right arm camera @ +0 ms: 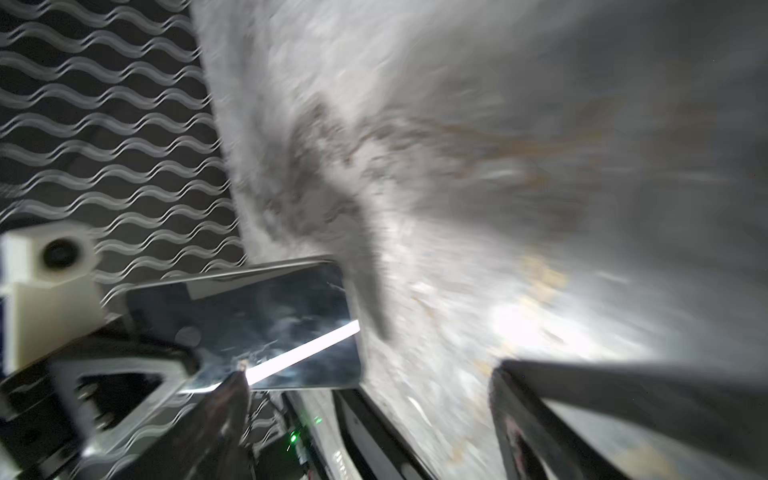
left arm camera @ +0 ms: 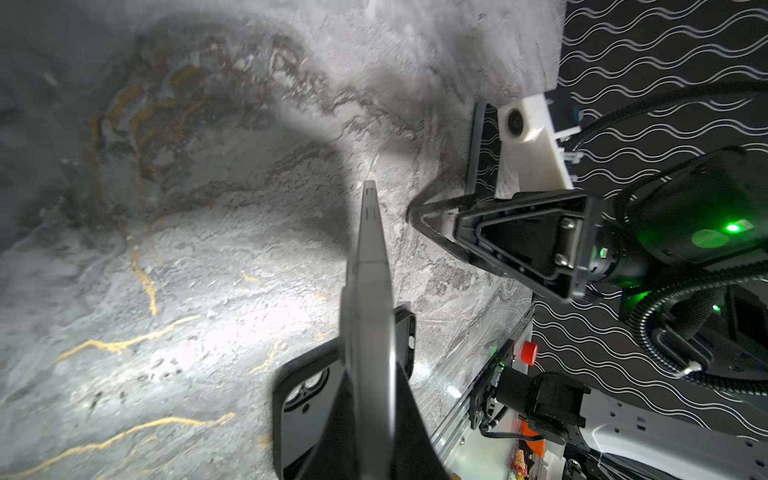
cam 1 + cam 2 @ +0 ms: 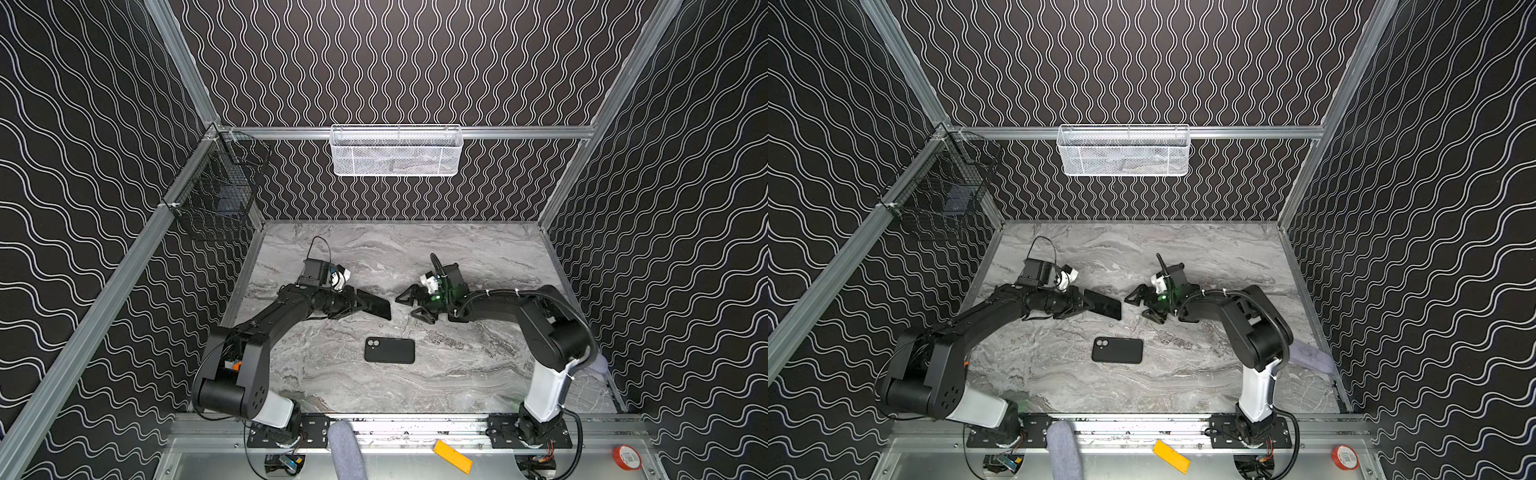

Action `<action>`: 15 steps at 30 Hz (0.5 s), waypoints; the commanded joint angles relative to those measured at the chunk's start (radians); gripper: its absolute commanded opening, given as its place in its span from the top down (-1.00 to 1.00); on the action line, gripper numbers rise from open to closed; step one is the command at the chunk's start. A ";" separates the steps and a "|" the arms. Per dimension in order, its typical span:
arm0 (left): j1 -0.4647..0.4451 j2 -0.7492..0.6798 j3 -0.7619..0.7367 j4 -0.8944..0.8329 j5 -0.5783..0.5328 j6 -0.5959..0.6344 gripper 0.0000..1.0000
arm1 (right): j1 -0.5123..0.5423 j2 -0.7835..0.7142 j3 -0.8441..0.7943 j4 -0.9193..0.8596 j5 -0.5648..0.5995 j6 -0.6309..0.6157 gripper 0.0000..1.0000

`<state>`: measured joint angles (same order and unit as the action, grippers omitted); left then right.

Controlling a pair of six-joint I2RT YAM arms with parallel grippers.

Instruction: Put the phone into the phone case

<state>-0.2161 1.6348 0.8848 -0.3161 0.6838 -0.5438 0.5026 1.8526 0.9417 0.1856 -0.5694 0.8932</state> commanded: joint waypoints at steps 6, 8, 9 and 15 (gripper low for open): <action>0.000 -0.107 0.091 -0.007 0.066 0.022 1.00 | -0.060 -0.300 0.004 -0.298 0.135 -0.186 -0.87; 0.001 -0.136 0.111 -0.014 0.084 0.021 1.00 | -0.059 -0.409 -0.012 -0.356 0.176 -0.253 -0.89; 0.000 -0.146 0.122 -0.014 0.105 0.020 1.00 | -0.090 -0.472 -0.025 -0.384 0.207 -0.285 -0.90; 0.000 -0.194 0.164 -0.017 0.222 0.022 1.00 | -0.093 -0.813 -0.122 -0.421 0.266 -0.424 -0.93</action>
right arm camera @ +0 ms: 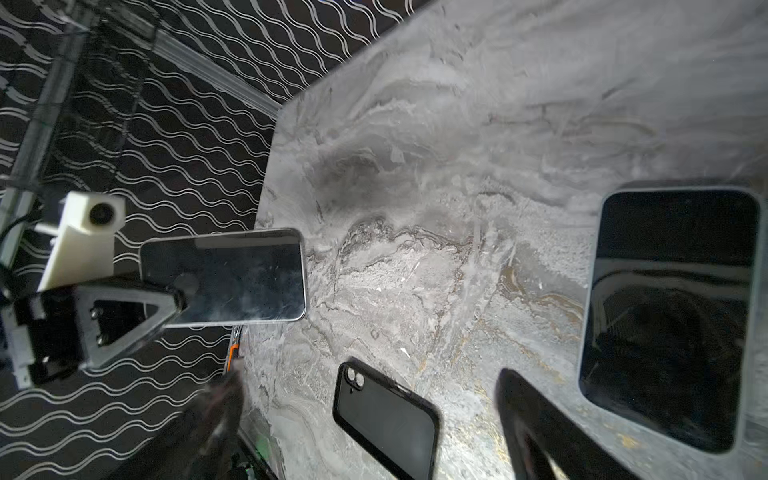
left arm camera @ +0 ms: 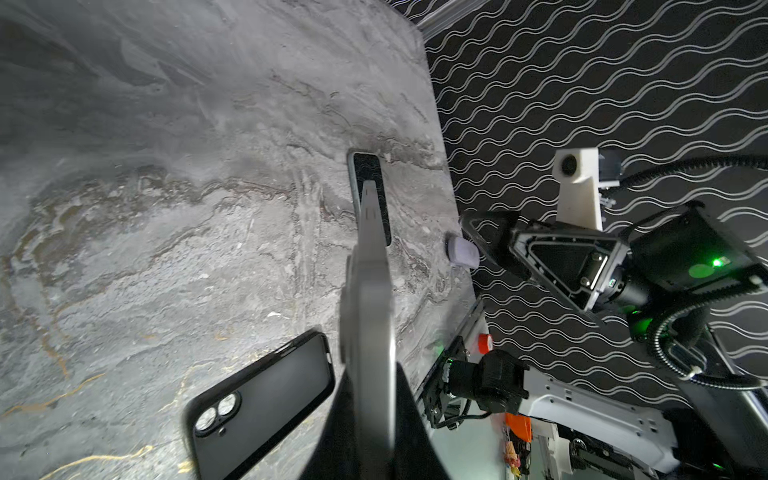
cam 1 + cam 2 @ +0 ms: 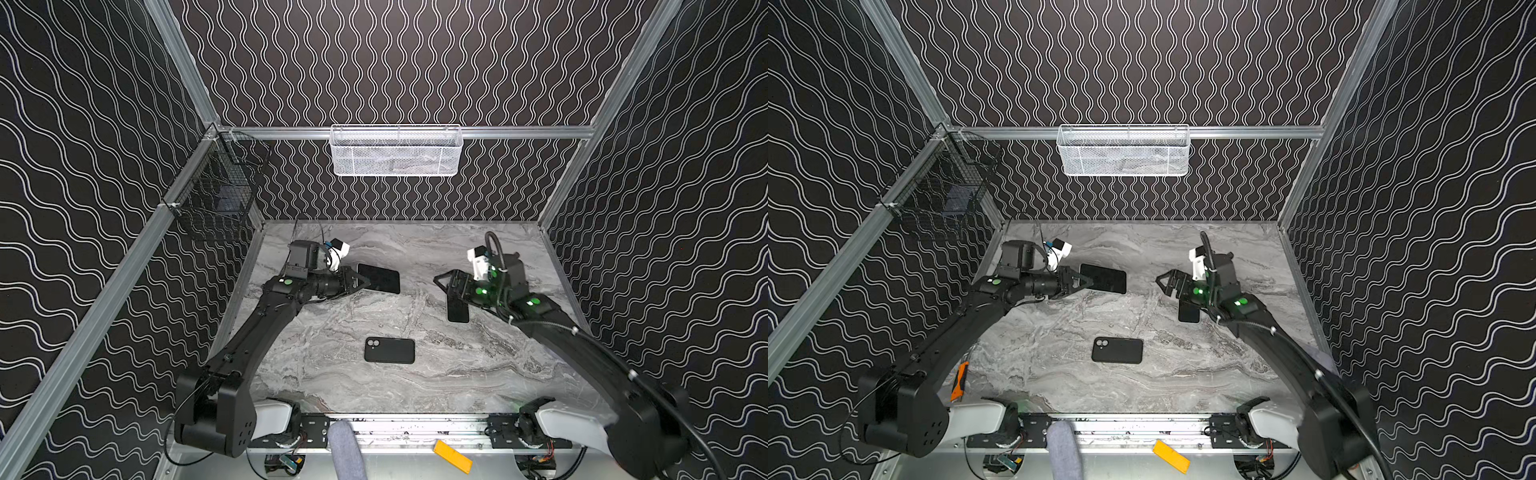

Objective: Put the phone into the phone case
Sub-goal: 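Lift the phone upright with the left gripper while the right gripper withdraws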

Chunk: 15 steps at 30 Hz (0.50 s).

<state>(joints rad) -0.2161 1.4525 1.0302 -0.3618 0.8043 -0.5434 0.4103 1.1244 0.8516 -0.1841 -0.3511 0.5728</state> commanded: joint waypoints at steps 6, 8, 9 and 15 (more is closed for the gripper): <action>0.000 -0.033 0.037 0.008 0.224 0.048 1.00 | 0.000 -0.319 -0.235 0.178 -0.021 -0.187 -0.92; 0.000 -0.045 0.015 0.067 0.261 0.006 1.00 | 0.001 -0.342 -0.289 0.257 -0.094 -0.190 -0.93; 0.000 -0.054 -0.006 0.136 0.286 -0.040 1.00 | 0.001 -0.341 -0.306 0.294 -0.141 -0.180 -0.94; -0.002 -0.096 -0.132 0.609 0.369 -0.347 1.00 | 0.001 -0.226 -0.254 0.433 -0.540 -0.039 -0.87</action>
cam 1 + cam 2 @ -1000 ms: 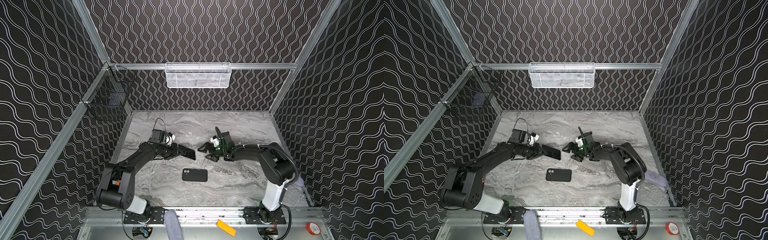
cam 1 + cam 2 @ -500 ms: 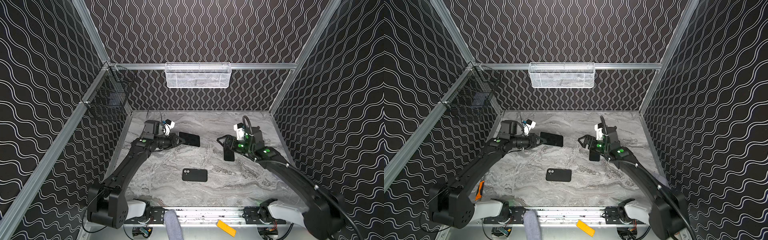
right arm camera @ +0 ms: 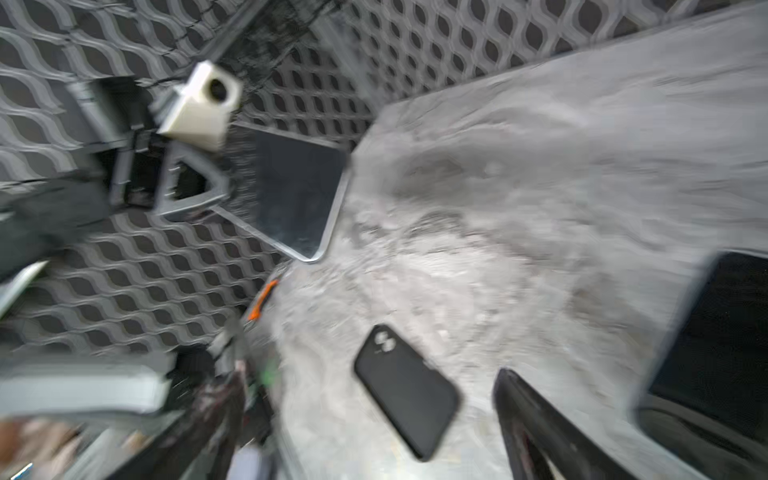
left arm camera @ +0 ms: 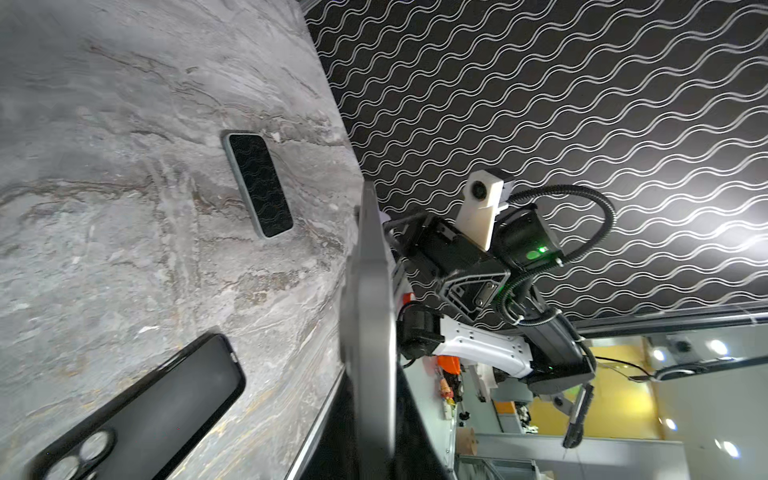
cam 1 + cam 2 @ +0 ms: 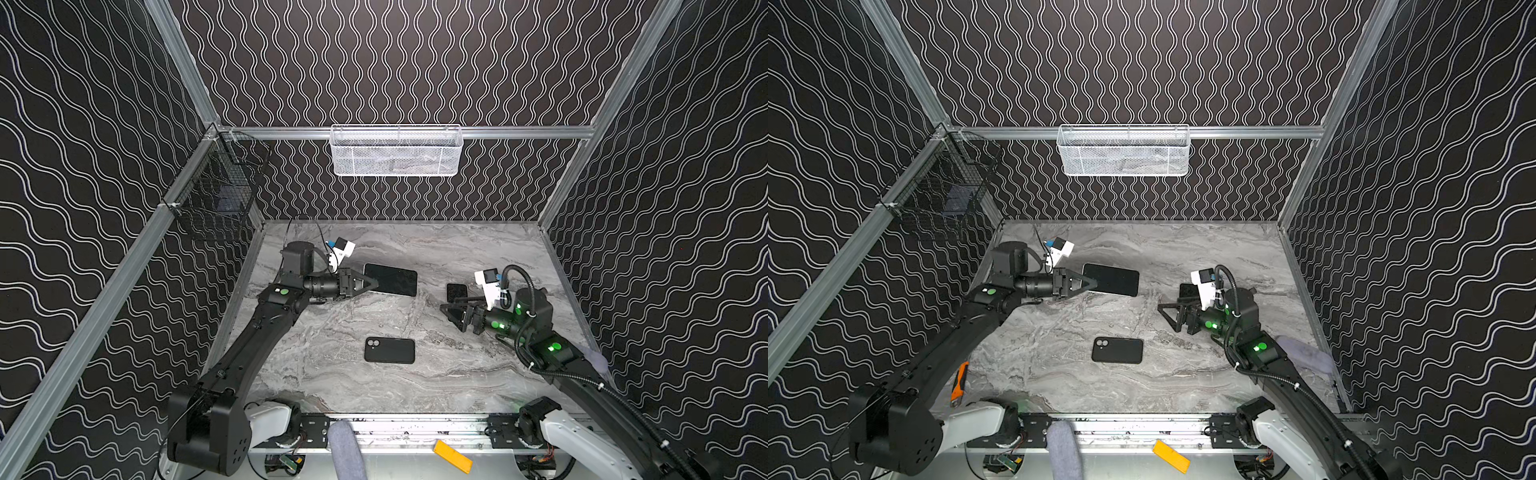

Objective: Put the phone into the phone case
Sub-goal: 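Lift the phone upright with the left gripper while the right gripper withdraws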

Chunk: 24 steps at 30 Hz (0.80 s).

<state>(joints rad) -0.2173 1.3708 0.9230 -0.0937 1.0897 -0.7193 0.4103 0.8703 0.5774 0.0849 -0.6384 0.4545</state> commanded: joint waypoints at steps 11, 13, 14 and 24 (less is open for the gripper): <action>-0.002 0.081 -0.099 1.166 0.074 -0.755 1.00 | -0.014 0.153 -0.180 1.128 -0.353 0.772 -0.92; -0.004 0.123 -0.109 1.315 0.065 -0.862 1.00 | -0.017 0.199 -0.194 1.276 -0.338 0.858 -0.93; -0.004 0.140 -0.111 1.374 0.061 -0.904 1.00 | -0.018 0.217 -0.195 1.309 -0.336 0.876 -0.94; -0.026 0.101 -0.105 1.195 0.076 -0.766 1.00 | -0.018 0.162 -0.123 0.906 -0.275 0.620 -0.99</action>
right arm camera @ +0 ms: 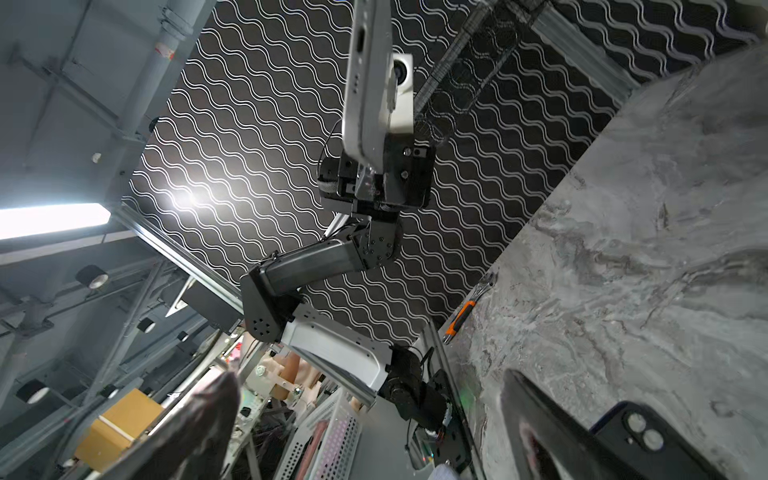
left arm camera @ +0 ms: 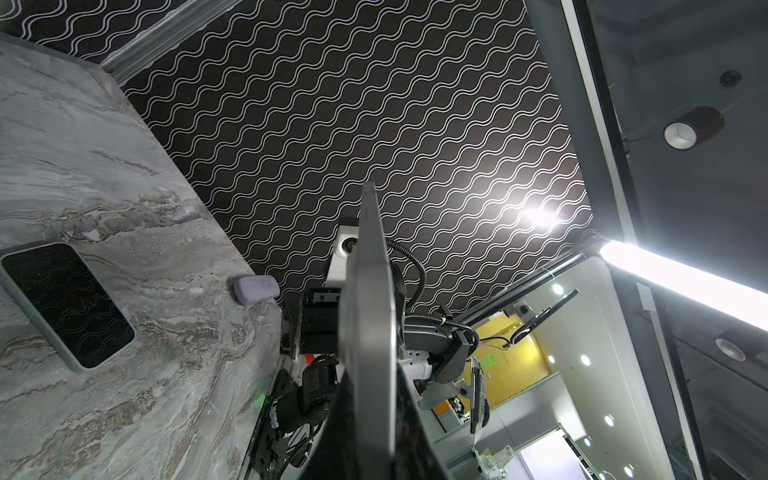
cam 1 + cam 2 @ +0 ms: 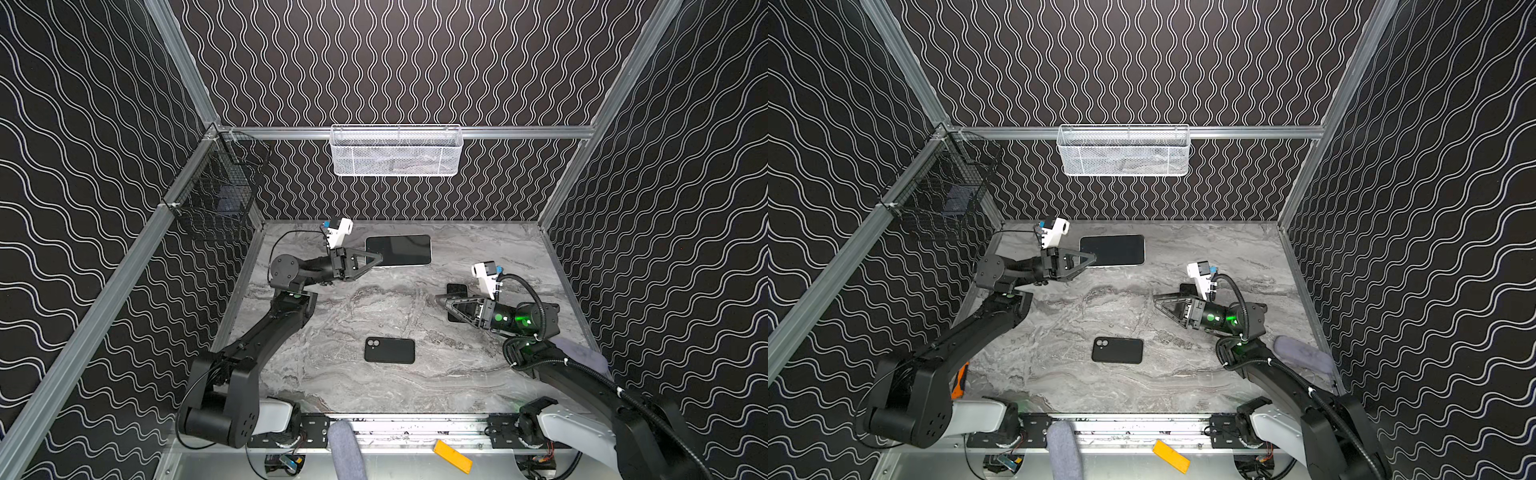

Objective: Put the phone into the phone case
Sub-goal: 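Lift the phone upright with the left gripper while the right gripper withdraws, then grip the upright phone's far edge with the right gripper, holding it between both grippers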

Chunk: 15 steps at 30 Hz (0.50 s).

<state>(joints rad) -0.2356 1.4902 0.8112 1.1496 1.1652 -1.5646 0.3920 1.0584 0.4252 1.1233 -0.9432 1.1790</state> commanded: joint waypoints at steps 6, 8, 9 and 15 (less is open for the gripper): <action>-0.031 -0.065 0.003 -0.185 0.029 0.165 1.00 | 0.000 -0.056 0.112 -0.317 0.021 -0.208 -0.99; -0.049 -0.077 0.011 -0.232 0.056 0.197 1.00 | -0.002 -0.059 0.148 -0.399 -0.001 -0.254 -0.99; -0.059 -0.088 0.013 -0.261 0.065 0.217 1.00 | -0.004 -0.061 0.168 -0.448 -0.011 -0.284 -0.99; -0.121 -0.148 0.089 -0.757 0.099 0.551 1.00 | -0.035 -0.121 0.239 -0.660 -0.103 -0.400 -0.99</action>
<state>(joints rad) -0.3401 1.3567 0.8597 0.6880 1.2446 -1.2495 0.3656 0.9661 0.6418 0.5983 -0.9890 0.8669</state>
